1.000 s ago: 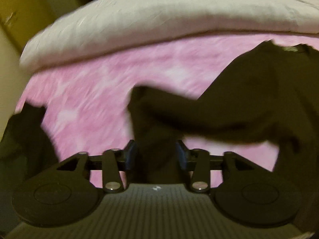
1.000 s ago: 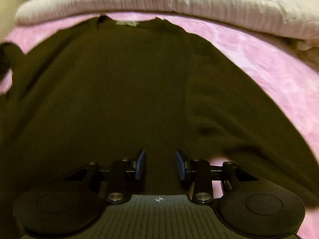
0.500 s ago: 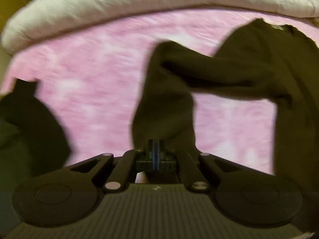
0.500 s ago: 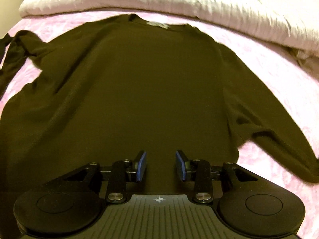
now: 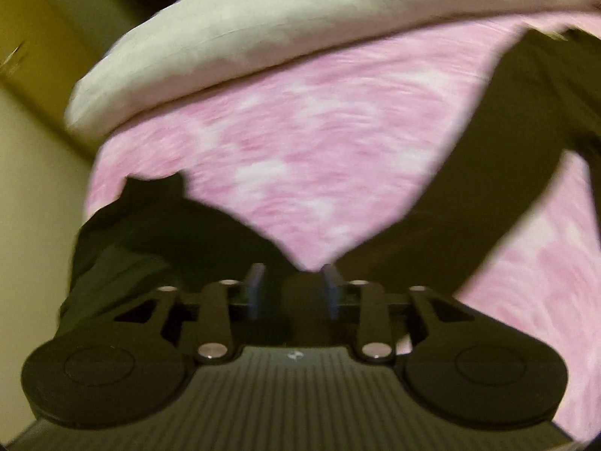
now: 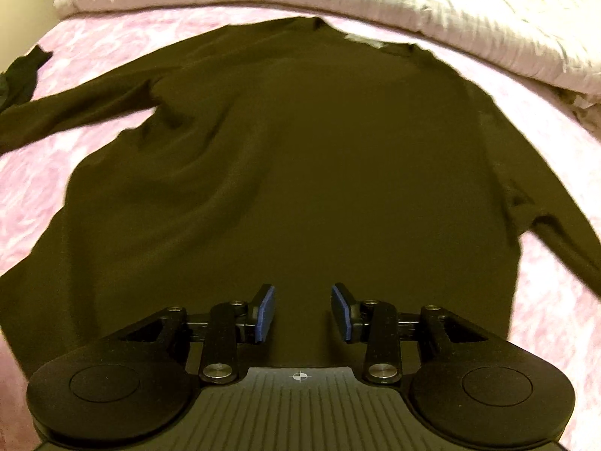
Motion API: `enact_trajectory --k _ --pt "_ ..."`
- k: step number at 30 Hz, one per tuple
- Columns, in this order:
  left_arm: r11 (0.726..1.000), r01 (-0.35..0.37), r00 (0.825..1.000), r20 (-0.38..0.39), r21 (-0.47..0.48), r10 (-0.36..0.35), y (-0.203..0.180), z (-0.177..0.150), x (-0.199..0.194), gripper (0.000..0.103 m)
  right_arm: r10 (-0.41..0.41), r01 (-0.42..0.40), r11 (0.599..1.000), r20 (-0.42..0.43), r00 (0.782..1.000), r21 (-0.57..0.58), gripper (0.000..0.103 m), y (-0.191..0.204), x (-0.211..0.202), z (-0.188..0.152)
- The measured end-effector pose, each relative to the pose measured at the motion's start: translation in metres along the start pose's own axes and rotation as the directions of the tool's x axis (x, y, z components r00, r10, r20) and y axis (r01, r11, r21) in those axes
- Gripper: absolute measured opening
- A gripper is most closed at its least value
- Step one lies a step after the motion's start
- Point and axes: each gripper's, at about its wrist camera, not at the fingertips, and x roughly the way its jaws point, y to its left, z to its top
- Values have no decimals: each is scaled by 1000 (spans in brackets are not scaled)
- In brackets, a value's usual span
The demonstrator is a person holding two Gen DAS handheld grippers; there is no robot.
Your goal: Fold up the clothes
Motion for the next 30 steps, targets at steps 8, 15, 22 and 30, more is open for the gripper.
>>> enact_trajectory --k 8,15,22,30 --pt "909 29 1000 -22 417 -22 -105 -51 34 42 18 -19 1000 -48 999 -7 41 31 2 -17" --pt "966 30 997 -83 259 -9 -80 -55 43 4 -29 34 998 -101 994 45 44 21 -11 -51" --pt "945 325 945 -35 18 -325 -119 -66 -38 46 -90 114 981 -154 984 159 55 -16 -47 -99" --pt "765 633 761 -86 -118 -643 -232 -94 -54 47 -24 72 950 -161 987 302 63 -73 -71 -155"
